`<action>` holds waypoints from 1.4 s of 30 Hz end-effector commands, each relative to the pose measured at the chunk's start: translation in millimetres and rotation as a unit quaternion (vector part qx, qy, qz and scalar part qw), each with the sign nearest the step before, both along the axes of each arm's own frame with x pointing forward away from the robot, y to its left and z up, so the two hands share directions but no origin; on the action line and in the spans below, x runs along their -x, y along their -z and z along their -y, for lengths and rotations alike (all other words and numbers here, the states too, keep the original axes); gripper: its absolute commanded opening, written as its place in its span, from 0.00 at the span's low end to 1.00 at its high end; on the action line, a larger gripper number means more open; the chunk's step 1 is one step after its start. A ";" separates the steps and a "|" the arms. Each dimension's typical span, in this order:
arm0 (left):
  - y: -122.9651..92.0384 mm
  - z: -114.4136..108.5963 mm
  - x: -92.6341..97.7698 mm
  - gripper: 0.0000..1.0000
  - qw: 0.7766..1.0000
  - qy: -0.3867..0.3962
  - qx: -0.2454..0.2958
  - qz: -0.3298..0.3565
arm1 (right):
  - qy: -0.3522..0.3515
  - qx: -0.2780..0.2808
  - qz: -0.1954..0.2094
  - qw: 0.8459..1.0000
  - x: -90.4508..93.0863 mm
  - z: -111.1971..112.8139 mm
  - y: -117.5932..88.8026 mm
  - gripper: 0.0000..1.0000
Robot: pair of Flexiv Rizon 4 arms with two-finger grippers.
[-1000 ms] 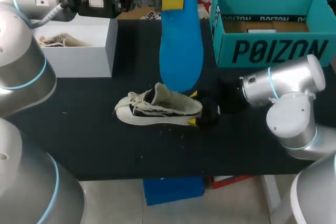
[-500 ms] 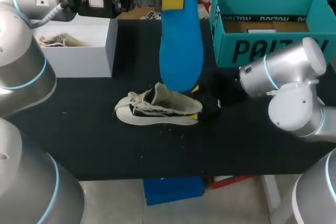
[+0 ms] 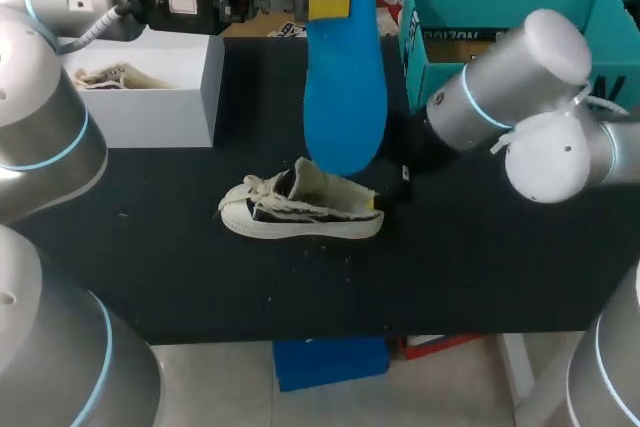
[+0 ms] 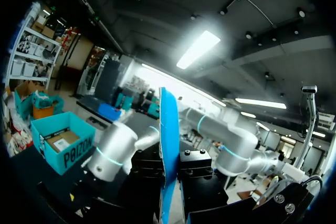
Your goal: Take the shoe out of the shoebox, open the shoe tongue, remove and reinsert the insole, then place the shoe into the shoebox
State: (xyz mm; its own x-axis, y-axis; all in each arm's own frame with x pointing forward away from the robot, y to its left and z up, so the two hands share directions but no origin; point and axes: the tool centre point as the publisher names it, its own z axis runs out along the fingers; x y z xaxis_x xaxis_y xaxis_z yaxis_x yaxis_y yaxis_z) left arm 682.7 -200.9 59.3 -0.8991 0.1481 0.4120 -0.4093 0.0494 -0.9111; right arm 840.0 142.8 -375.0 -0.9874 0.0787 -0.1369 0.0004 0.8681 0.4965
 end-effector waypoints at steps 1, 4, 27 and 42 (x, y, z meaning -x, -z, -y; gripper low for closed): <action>0.8 1.6 0.0 0.00 1.000 -0.001 -0.001 0.000 | 0.021 0.205 -0.018 0.978 -10.6 -13.0 -2.8 1.00; 0.8 1.6 0.0 0.00 1.000 -0.001 -0.001 0.000 | 0.019 0.228 -0.017 0.973 -13.9 -20.1 -4.8 1.00; 0.8 1.6 0.0 0.00 1.000 -0.001 -0.001 0.000 | 0.005 0.331 -0.044 0.943 -28.5 -66.2 11.8 1.00; 0.8 1.6 0.0 0.00 1.000 -0.001 -0.001 0.000 | 0.013 0.305 -0.063 0.950 -27.0 -64.5 24.5 0.00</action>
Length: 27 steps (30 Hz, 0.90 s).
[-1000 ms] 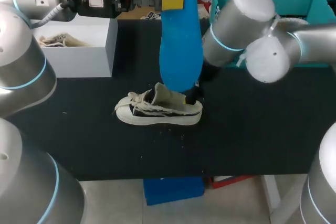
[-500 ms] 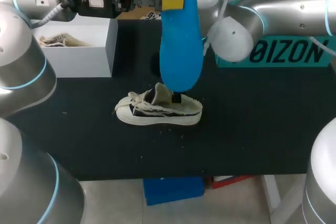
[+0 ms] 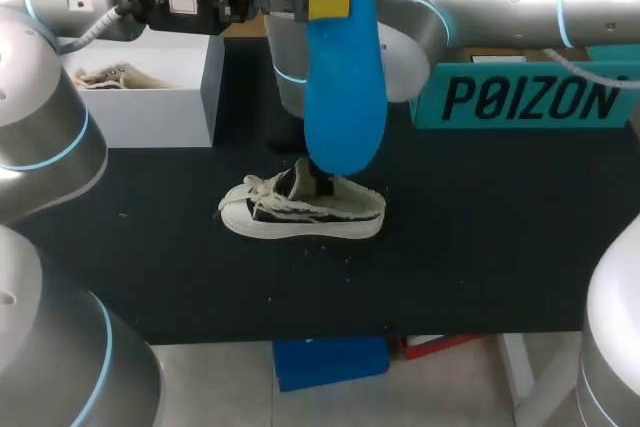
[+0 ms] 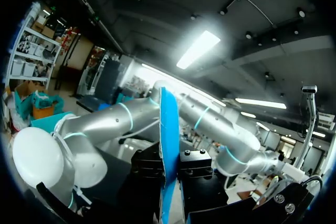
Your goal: Take the shoe out of the shoebox, open the shoe tongue, remove and reinsert the insole, then place the shoe into the shoebox
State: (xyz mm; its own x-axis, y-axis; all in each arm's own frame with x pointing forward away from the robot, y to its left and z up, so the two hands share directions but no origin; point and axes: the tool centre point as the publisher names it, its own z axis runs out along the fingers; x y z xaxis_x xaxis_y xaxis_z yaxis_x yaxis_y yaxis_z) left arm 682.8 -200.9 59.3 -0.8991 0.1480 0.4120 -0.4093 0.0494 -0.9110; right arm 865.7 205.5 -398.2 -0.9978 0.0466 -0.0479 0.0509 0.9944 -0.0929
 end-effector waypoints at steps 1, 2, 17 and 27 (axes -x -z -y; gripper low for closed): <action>0.7 1.6 0.0 0.00 1.000 -0.001 -0.001 0.000 | 0.001 0.006 -0.001 1.000 -1.3 -1.9 1.3 0.00; 0.7 1.6 0.0 0.00 1.000 -0.001 -0.001 0.000 | 0.001 0.006 -0.001 1.000 -1.3 -1.9 1.3 0.00; 0.7 1.6 0.0 0.00 1.000 -0.001 -0.001 0.000 | 0.001 0.006 -0.001 1.000 -1.3 -1.9 1.3 0.00; 0.7 1.6 0.0 0.00 1.000 -0.001 -0.001 0.000 | 0.067 0.026 0.038 0.997 -9.0 17.8 -35.1 0.00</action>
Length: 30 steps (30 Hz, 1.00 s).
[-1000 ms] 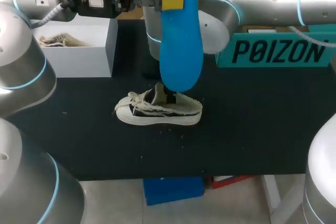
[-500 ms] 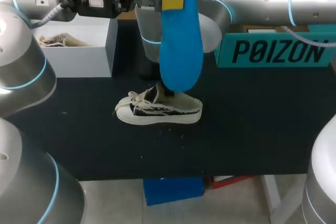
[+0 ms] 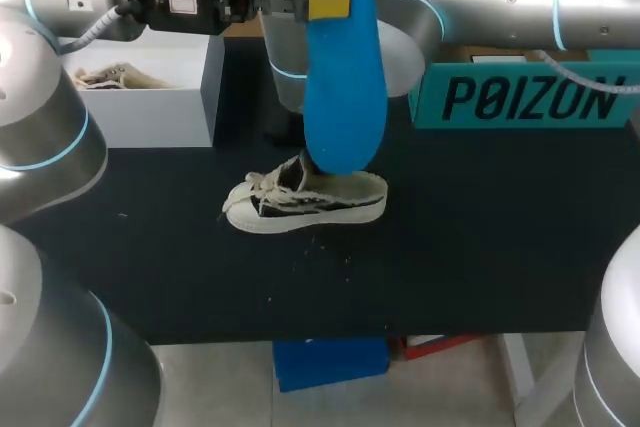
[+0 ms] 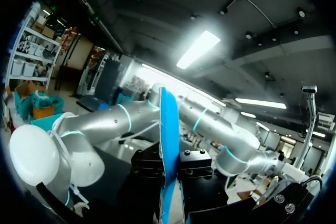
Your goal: Take the shoe out of the shoebox, open the shoe tongue, remove and reinsert the insole, then place the shoe into the shoebox
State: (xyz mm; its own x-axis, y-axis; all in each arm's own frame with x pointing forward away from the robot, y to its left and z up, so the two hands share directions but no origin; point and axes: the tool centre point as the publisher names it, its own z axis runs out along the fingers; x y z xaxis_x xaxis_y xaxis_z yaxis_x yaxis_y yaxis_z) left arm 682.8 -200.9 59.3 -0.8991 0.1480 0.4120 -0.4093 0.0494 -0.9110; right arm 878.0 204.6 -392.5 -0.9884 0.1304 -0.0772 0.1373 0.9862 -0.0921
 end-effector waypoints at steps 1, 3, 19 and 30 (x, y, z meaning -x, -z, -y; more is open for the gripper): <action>0.7 1.6 0.0 0.00 1.000 -0.001 -0.001 0.000 | 0.030 0.041 0.031 0.998 3.6 20.6 -35.1 0.00; 0.7 1.6 0.0 0.00 1.000 -0.001 -0.001 0.000 | 0.062 0.059 0.041 0.995 2.6 27.5 -49.6 0.00; 0.7 1.6 0.0 0.00 1.000 -0.001 -0.001 0.000 | 0.510 0.121 0.092 0.847 -25.5 46.7 -97.9 0.00; 0.7 1.6 0.0 0.00 1.000 -0.001 -0.001 0.000 | 0.679 0.102 0.084 0.722 -14.5 48.1 -96.5 0.00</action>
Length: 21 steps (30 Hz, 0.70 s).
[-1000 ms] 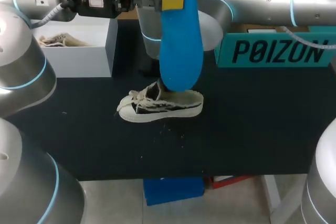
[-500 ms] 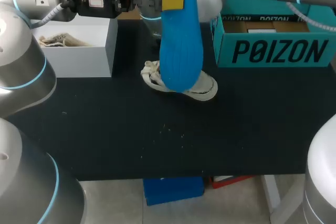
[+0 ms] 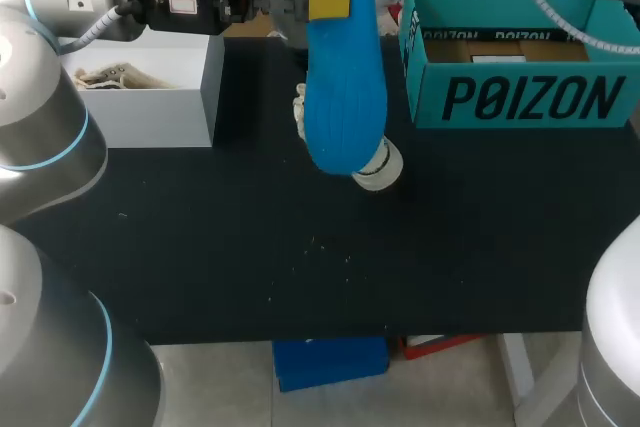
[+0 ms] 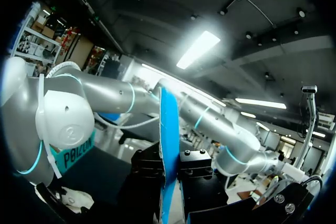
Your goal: Take the shoe out of the shoebox, open the shoe tongue, remove and reinsert the insole, then place the shoe into the shoebox
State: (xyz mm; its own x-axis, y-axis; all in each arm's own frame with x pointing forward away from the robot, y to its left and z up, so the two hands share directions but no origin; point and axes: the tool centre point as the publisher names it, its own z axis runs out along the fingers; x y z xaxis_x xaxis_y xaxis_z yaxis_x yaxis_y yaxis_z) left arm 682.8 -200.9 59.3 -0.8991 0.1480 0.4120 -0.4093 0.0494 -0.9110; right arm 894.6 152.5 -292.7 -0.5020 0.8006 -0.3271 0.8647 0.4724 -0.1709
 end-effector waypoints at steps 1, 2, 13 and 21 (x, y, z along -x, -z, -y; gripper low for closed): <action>0.7 1.6 0.0 0.00 1.000 -0.001 -0.001 0.000 | 0.306 -0.008 0.041 0.951 4.0 -4.9 4.9 0.00; 0.7 1.6 0.0 0.00 1.000 -0.001 -0.001 0.000 | 0.312 -0.012 0.043 0.949 6.2 -6.0 6.0 0.00; 0.7 1.6 0.0 0.00 1.000 -0.001 -0.001 0.000 | 0.371 -0.027 0.071 0.926 18.2 -10.6 15.6 0.00; 0.7 1.6 0.0 0.00 1.000 -0.001 -0.001 0.000 | 0.360 -0.037 0.075 0.929 25.9 -21.0 28.8 0.00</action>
State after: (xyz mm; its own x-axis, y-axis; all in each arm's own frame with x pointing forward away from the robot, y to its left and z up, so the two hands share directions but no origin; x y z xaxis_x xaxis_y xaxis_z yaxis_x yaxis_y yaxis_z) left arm 682.8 -200.9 59.3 -0.8991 0.1480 0.4120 -0.4093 0.0494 -0.9110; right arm 873.4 176.0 -317.9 0.1871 0.9362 -0.2976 0.9782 -0.2053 -0.0309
